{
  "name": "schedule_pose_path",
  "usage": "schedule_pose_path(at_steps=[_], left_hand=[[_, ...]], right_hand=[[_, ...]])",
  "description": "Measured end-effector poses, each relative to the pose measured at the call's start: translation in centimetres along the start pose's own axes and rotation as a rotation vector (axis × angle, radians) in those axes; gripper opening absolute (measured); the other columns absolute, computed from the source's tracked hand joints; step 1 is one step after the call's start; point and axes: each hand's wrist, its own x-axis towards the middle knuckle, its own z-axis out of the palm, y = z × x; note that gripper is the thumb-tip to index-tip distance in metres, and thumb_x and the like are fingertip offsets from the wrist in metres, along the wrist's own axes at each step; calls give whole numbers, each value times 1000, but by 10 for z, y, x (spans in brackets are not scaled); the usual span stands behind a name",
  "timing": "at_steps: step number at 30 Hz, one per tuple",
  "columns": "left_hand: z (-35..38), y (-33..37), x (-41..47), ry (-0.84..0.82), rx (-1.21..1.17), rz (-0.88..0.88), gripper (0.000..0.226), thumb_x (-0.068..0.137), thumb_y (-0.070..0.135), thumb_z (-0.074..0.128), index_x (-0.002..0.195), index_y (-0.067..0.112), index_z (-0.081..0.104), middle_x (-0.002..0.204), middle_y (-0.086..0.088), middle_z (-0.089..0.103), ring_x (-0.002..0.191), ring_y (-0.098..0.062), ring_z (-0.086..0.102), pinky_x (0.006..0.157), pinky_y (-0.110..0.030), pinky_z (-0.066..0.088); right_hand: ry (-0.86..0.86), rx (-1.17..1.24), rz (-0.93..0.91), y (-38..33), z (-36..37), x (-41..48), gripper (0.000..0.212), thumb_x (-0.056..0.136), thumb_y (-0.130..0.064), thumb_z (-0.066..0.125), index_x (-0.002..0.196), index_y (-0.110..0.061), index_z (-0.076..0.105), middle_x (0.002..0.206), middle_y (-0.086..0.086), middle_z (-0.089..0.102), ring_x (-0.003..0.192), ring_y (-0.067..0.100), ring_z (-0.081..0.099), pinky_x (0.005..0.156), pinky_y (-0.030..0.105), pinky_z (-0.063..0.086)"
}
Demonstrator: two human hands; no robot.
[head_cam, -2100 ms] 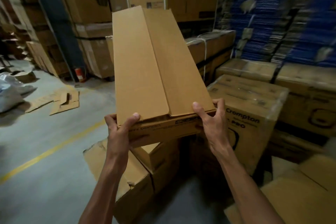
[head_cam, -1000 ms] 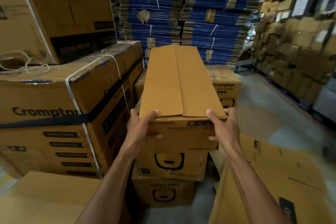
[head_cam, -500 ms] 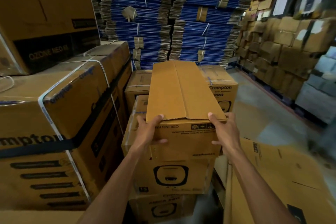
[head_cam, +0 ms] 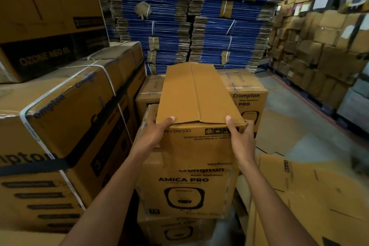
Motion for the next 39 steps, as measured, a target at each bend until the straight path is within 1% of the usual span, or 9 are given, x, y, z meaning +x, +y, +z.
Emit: schedule_pose_path(at_steps=[5,9,13,17,22,26,31,35,39], left_hand=[[5,-3,-2,310,549,494,81,92,76,43,153,26,27,163,-8,26,145,-38,34,111,-65,36],[35,30,-12,166,860,846,86,91,77,44,160,33,16,171,1,4,156,-27,7,123,-60,13],[57,52,-2,2,1067,876,105,83,78,57,161,39,-2,171,6,-8,156,-35,0,121,-63,12],[66,49,11,-136,1211,807,92,83,76,59,157,45,14,171,10,5,156,-36,5,120,-68,12],[68,30,9,-2,1270,878,93,88,72,56,160,39,6,170,6,10,155,-35,15,120,-65,16],[60,39,7,79,1103,897,95,85,75,56,159,45,3,170,3,13,153,-35,21,120,-63,22],[34,62,-1,139,701,863,99,79,69,70,158,46,15,164,4,31,146,-29,37,115,-58,35],[11,64,-4,113,193,810,99,73,56,83,154,47,26,133,24,56,123,-12,58,104,-42,45],[10,49,-2,132,-238,710,93,75,35,89,150,38,34,127,20,60,110,3,62,92,-32,53]], right_hand=[[149,402,249,63,15,-41,74,76,-71,72,125,-18,55,122,-2,63,108,15,62,89,46,53],[45,543,558,105,39,-79,53,97,-30,68,142,-10,50,127,5,59,118,27,56,94,49,52],[-228,918,765,100,56,-79,74,91,-34,69,155,-18,36,153,23,40,136,40,45,110,57,43],[-198,999,790,91,70,-69,92,76,-38,79,155,-25,34,161,19,27,142,42,37,112,59,40],[-125,1037,677,94,84,-69,81,83,-32,76,150,-37,30,145,15,42,140,42,39,111,60,39],[-11,1069,488,71,78,-60,88,80,-30,77,152,-37,27,136,7,55,123,32,56,104,58,45],[52,924,121,19,62,-42,76,81,-19,75,144,-24,33,129,-4,64,114,16,66,80,34,58],[77,585,-138,-29,40,-22,70,81,-33,81,137,-31,39,124,-12,63,112,9,64,94,41,56],[52,149,-366,-80,20,-11,69,82,-37,82,137,-37,40,126,-16,61,112,12,62,94,44,54]])
